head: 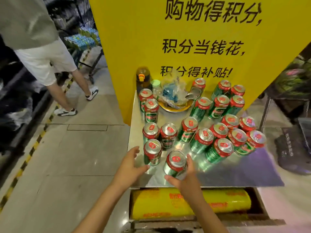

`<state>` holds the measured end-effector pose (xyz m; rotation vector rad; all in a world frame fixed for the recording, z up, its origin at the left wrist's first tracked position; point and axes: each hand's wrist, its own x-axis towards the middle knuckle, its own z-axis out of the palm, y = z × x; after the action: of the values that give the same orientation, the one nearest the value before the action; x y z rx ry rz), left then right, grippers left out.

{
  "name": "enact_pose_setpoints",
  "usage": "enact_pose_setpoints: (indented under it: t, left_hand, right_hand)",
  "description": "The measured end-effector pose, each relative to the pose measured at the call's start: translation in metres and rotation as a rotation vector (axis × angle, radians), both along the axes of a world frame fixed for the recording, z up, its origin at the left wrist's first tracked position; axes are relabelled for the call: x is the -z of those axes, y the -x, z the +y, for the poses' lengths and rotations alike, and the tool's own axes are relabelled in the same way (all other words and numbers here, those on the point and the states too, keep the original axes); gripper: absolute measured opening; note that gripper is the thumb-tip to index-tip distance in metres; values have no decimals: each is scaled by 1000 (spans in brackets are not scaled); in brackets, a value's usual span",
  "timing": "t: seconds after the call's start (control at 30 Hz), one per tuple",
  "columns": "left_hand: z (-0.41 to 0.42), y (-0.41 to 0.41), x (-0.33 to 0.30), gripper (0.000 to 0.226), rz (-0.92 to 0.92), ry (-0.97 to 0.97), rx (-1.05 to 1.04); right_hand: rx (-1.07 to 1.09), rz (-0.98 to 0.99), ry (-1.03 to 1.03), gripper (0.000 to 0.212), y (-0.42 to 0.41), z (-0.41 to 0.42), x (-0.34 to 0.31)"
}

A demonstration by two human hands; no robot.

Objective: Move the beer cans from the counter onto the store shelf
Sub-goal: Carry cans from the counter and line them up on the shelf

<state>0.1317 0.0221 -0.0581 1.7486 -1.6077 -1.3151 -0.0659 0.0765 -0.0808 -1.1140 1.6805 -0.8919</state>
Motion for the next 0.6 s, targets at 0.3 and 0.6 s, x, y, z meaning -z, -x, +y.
enact_pose_setpoints:
  t: [0.3,0.6]
  left_hand:
    - [-6,40,14,65,201,160,-152]
    - [-1,49,28,67,54,223,-289]
  right_hand:
    - [97,1,53,91,-1,-21,25]
    - [-21,19,75,79,16,-26,33]
